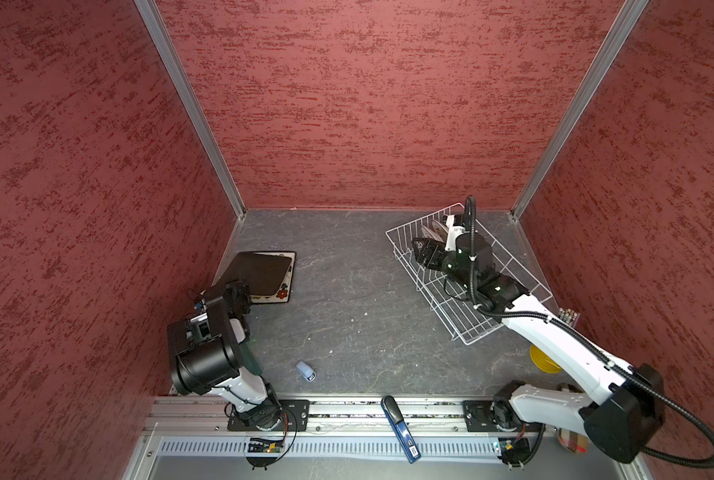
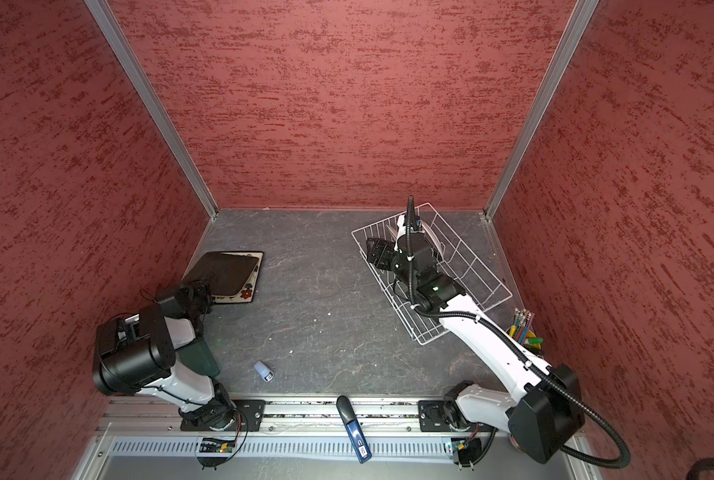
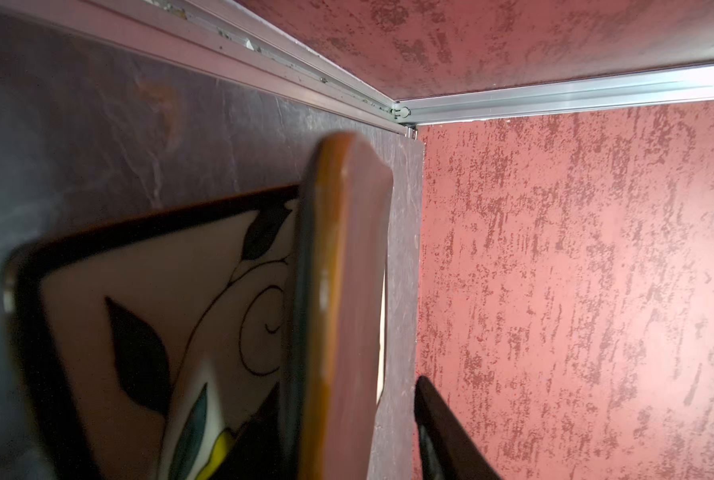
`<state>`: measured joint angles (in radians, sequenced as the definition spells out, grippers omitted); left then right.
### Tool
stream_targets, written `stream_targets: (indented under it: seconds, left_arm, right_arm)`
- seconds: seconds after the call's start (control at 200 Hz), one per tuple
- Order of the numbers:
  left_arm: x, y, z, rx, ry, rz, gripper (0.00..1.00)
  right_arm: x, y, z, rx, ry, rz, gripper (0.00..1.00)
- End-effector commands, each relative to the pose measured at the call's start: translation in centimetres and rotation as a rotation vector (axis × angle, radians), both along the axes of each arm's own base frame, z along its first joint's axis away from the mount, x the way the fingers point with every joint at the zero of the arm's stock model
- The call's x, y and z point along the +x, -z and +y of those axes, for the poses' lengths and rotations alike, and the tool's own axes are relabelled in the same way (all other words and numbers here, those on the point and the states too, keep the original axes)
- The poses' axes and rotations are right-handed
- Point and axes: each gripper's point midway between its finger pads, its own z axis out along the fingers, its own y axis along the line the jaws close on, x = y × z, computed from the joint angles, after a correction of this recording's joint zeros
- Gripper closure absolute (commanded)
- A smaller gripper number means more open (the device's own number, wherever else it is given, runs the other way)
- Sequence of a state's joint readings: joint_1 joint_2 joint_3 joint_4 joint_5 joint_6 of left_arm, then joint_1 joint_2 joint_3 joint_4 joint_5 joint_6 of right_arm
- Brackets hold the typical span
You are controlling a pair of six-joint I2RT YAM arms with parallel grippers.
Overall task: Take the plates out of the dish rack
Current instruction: 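Lower the brown plate onto the flowered plate with the left gripper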
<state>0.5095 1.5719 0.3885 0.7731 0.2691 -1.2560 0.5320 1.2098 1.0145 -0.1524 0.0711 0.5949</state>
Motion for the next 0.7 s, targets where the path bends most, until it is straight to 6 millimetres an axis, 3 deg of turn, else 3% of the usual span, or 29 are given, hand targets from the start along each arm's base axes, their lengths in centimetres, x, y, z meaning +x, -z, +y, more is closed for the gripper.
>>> stream_targets:
  seconds: [0.0,0.271,0.697]
  left_arm:
    - [1.1,-3.9,0.3,0.058,-0.002,-0.103,0.43]
    - [0.0,-4.2,-0.2,0.076,-0.019,-0.041,0.27]
    - [-0.9,-2.3,-0.7,0.021,-0.008,0.031,0.23]
  right_arm:
    - [-0.2,-1.5,-0.5,0.043,0.011,-0.046,0.17]
    - [-0.7,-2.0,-1.0,0.044,0.016,-0.054,0.17]
    - [-1.7,-2.3,-2.0,0.041,0.025,-0.064,0.17]
